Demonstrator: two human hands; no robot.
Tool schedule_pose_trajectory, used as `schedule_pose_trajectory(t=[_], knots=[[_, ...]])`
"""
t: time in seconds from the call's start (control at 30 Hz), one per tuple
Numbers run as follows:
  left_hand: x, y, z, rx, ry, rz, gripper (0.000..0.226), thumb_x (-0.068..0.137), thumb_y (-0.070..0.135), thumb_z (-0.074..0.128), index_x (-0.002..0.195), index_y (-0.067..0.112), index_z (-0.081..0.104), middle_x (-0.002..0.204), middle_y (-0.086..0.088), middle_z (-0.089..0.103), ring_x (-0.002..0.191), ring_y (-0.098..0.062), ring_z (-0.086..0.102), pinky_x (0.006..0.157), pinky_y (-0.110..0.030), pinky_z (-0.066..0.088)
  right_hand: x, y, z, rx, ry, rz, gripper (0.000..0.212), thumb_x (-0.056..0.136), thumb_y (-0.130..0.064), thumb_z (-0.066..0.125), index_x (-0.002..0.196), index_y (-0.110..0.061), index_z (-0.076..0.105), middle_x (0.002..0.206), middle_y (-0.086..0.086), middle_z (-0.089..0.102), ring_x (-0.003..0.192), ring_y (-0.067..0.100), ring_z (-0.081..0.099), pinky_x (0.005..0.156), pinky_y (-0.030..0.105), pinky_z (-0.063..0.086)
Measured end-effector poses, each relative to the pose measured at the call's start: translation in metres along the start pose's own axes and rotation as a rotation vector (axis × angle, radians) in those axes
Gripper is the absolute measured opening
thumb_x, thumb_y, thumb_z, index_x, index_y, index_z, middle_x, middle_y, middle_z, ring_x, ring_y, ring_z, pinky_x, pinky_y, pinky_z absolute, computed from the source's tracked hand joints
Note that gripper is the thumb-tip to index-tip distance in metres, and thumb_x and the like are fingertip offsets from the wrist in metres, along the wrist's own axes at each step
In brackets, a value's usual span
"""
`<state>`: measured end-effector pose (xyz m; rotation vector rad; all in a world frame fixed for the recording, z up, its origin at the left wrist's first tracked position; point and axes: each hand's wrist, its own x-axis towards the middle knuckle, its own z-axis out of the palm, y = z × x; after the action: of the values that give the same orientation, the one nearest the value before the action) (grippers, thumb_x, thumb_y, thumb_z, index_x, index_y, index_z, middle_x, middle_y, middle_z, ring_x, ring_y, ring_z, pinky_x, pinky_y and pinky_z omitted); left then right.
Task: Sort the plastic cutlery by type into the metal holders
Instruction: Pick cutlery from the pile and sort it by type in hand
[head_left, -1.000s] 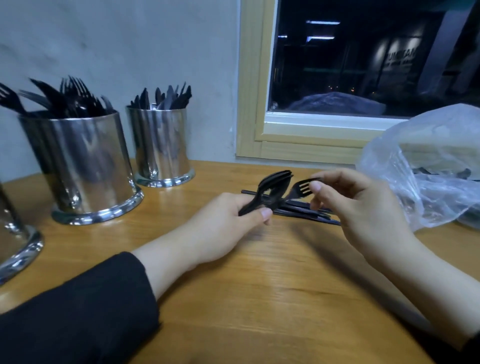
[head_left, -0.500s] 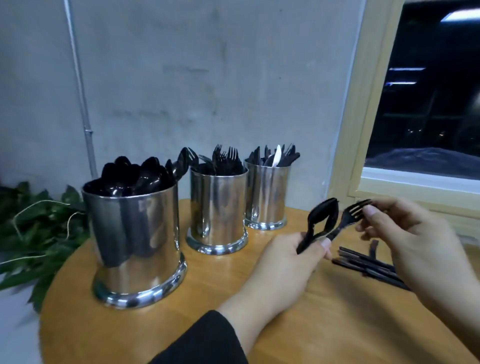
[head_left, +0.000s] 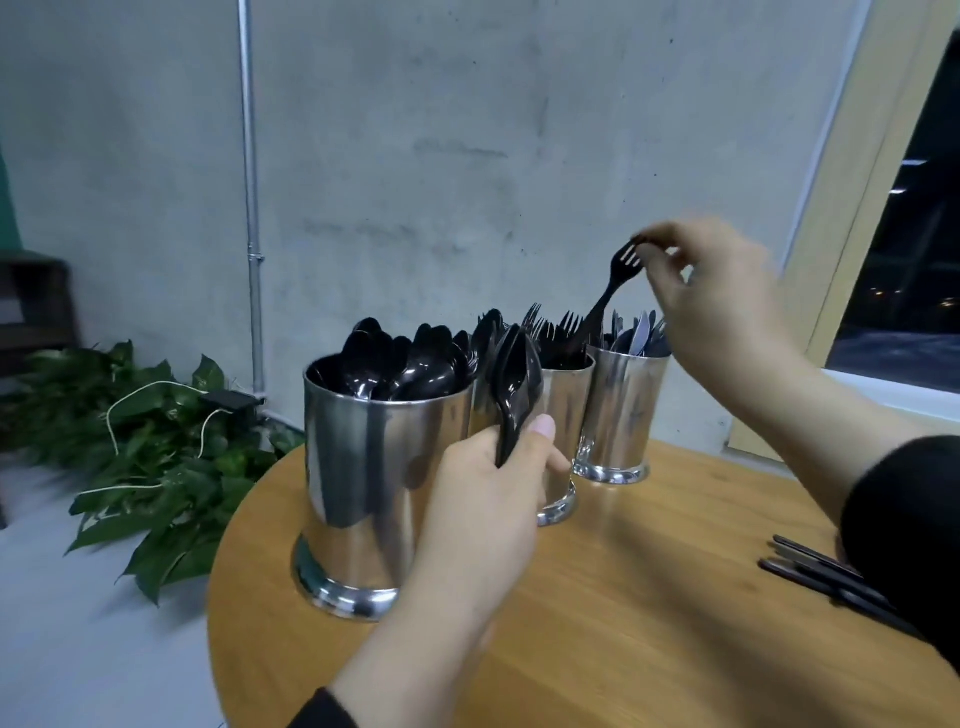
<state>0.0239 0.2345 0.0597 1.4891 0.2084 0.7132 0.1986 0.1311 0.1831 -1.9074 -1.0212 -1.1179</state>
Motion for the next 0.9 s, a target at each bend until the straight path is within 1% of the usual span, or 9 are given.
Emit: schedule_pose_trajectory(t=[0.17, 0.37, 0.43, 0.47, 0.57, 0.63, 0.73, 0.8, 0.9], knots=[[-0.006, 0.009, -0.013, -0.121, -0.100, -0.061, 0.034, 0.102, 0.038, 0.057, 0.079, 0.014, 0.064, 0.054, 0.003, 0.032, 0.045, -0.013, 0.024, 0.043, -0.023, 0.022, -0.005, 0.004, 0.033, -0.106, -0.102, -0.043, 0.015, 0.101, -0.021, 0.056, 0.104, -0.020, 0.071, 0.103, 0.000, 0.067, 0.092, 0.026, 0.060, 0.076, 0.039, 0.048], [-0.007, 0.015, -0.020, -0.153, -0.129, -0.071, 0.033, 0.102, 0.037, 0.057, 0.083, 0.011, 0.064, 0.056, 0.002, 0.032, 0.046, -0.012, 0.023, 0.042, -0.022, 0.020, -0.022, 0.014, 0.045, -0.220, -0.358, -0.098, 0.022, 0.101, -0.022, 0.057, 0.112, -0.012, 0.073, 0.107, 0.010, 0.065, 0.103, 0.039, 0.057, 0.086, 0.049, 0.049], [-0.008, 0.018, -0.021, -0.165, -0.146, -0.078, 0.033, 0.102, 0.037, 0.058, 0.081, 0.013, 0.065, 0.056, 0.003, 0.032, 0.046, -0.012, 0.023, 0.042, -0.022, 0.019, -0.026, 0.010, 0.038, -0.207, -0.276, -0.081, 0.032, 0.100, -0.027, 0.057, 0.125, -0.012, 0.068, 0.122, 0.013, 0.061, 0.113, 0.039, 0.054, 0.096, 0.049, 0.045], [-0.009, 0.020, -0.021, -0.165, -0.157, -0.082, 0.033, 0.102, 0.037, 0.058, 0.079, 0.014, 0.066, 0.056, 0.002, 0.032, 0.046, -0.012, 0.023, 0.042, -0.022, 0.019, -0.027, 0.001, 0.029, -0.154, -0.213, -0.071, 0.036, 0.101, -0.030, 0.057, 0.130, -0.012, 0.065, 0.127, 0.013, 0.058, 0.116, 0.032, 0.053, 0.098, 0.043, 0.043], [-0.012, 0.027, -0.022, -0.123, -0.187, -0.090, 0.033, 0.101, 0.037, 0.059, 0.076, 0.016, 0.066, 0.054, 0.004, 0.033, 0.044, -0.012, 0.023, 0.043, -0.022, 0.020, -0.033, -0.046, -0.005, 0.126, -0.174, -0.097, 0.036, 0.102, -0.042, 0.051, 0.128, -0.021, 0.064, 0.117, -0.002, 0.063, 0.096, 0.004, 0.056, 0.086, 0.019, 0.042], [-0.013, 0.029, -0.023, -0.048, -0.169, -0.063, 0.035, 0.100, 0.041, 0.059, 0.072, 0.021, 0.066, 0.052, 0.007, 0.035, 0.043, -0.012, 0.027, 0.046, -0.025, 0.023, -0.039, -0.082, -0.026, 0.284, -0.315, -0.030, 0.041, 0.099, -0.058, 0.045, 0.124, -0.031, 0.065, 0.103, -0.012, 0.069, 0.088, 0.005, 0.063, 0.079, 0.022, 0.050], [-0.013, 0.034, -0.028, 0.150, -0.059, 0.046, 0.032, 0.099, 0.045, 0.057, 0.079, 0.021, 0.066, 0.052, 0.004, 0.047, 0.046, -0.012, 0.039, 0.051, -0.029, 0.032, -0.051, -0.120, -0.042, 0.305, -0.496, 0.083, 0.059, 0.075, -0.074, 0.045, 0.118, -0.040, 0.065, 0.088, -0.024, 0.068, 0.077, 0.005, 0.065, 0.071, 0.025, 0.051], [-0.013, 0.039, -0.031, 0.242, -0.034, 0.103, 0.027, 0.099, 0.042, 0.056, 0.087, 0.020, 0.067, 0.063, -0.003, 0.060, 0.052, -0.010, 0.045, 0.052, -0.027, 0.036, -0.056, -0.133, -0.042, 0.282, -0.532, 0.113, 0.054, 0.074, -0.073, 0.054, 0.115, -0.040, 0.064, 0.085, -0.023, 0.069, 0.073, 0.000, 0.064, 0.067, 0.023, 0.047], [-0.016, 0.046, -0.038, 0.255, 0.005, 0.173, 0.020, 0.097, 0.039, 0.061, 0.087, 0.023, 0.068, 0.070, 0.002, 0.067, 0.053, -0.006, 0.048, 0.047, -0.016, 0.036, -0.050, -0.142, -0.036, 0.423, -0.539, 0.191, 0.028, 0.084, -0.048, 0.064, 0.107, -0.032, 0.064, 0.082, -0.011, 0.072, 0.060, 0.007, 0.066, 0.069, 0.035, 0.052]])
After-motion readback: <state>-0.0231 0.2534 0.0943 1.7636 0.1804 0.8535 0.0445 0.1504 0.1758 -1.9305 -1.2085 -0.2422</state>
